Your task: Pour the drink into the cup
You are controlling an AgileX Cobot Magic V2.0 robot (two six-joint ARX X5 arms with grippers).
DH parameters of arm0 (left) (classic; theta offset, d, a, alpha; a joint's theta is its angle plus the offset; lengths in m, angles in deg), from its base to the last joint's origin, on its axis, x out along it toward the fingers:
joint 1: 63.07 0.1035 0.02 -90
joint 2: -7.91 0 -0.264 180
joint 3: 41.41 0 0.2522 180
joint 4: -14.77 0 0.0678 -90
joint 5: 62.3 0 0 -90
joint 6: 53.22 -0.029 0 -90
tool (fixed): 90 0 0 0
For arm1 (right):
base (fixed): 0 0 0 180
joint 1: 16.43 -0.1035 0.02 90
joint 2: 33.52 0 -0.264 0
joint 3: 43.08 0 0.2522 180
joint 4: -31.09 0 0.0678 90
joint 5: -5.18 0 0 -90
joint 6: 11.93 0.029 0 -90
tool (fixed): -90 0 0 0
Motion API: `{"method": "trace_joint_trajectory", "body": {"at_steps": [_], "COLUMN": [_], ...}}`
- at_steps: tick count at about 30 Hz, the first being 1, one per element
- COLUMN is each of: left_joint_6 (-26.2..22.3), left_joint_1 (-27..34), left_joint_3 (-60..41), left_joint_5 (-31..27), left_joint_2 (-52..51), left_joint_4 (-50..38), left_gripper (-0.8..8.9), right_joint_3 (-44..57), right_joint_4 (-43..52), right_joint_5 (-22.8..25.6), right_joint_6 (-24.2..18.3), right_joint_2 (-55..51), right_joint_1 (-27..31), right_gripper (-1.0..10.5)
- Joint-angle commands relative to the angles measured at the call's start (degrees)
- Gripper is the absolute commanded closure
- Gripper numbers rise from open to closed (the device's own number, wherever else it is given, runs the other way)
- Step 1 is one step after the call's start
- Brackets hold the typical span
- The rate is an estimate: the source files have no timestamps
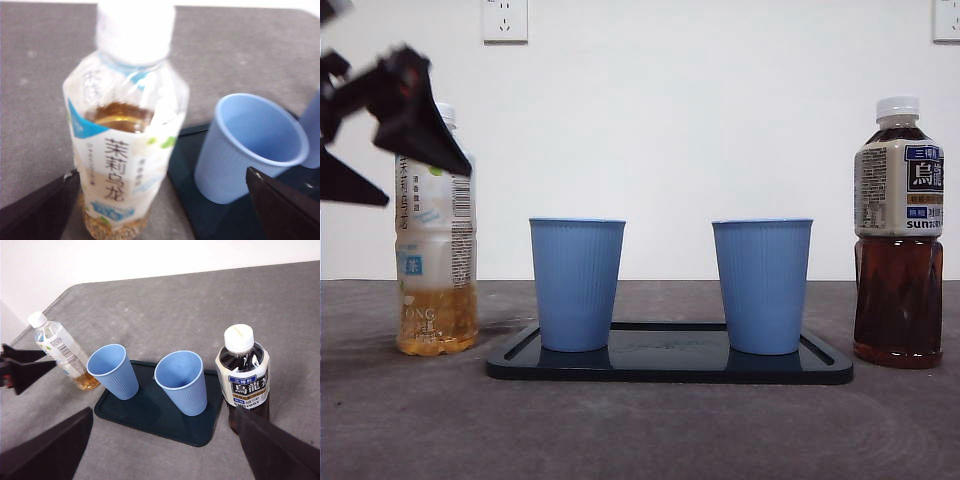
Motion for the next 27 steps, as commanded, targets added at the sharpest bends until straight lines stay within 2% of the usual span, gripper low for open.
{"method": "trace_joint_trajectory", "body": {"at_steps": [1, 10, 22, 25, 27], "left_joint_6": [-0.2, -0.3, -0.3, -0.3, -0.3], "left_joint_1": [-0.2, -0.2, -0.2, -0.2, -0.2], "left_joint_3": [0.0, 0.0, 0.1, 0.1, 0.1], "left_joint_5": [-0.6, -0.6, -2.1, -2.1, -2.1], "left_joint_2": [4.1, 14.8, 23.1, 23.7, 23.7], "left_joint_4": [-4.2, -17.0, -25.6, -26.4, -26.4], "left_gripper": [2.86, 2.86, 2.95, 4.33, 4.86], "right_joint_3": [-0.9, -0.9, -0.9, -0.9, -0.9], "right_joint_4": [0.4, 0.4, 0.3, 0.3, 0.3], "right_joint_5": [-0.3, -0.3, -0.3, -0.3, -0.3], "right_joint_6": [0.7, 1.5, 1.8, 1.8, 1.8], "right_joint_2": [0.1, 0.1, 0.1, 0.1, 0.1], "right_joint_1": [-0.3, -0.3, -0.3, -0.3, -0.3], "right_gripper": [4.9, 4.9, 4.9, 4.9, 4.9]}}
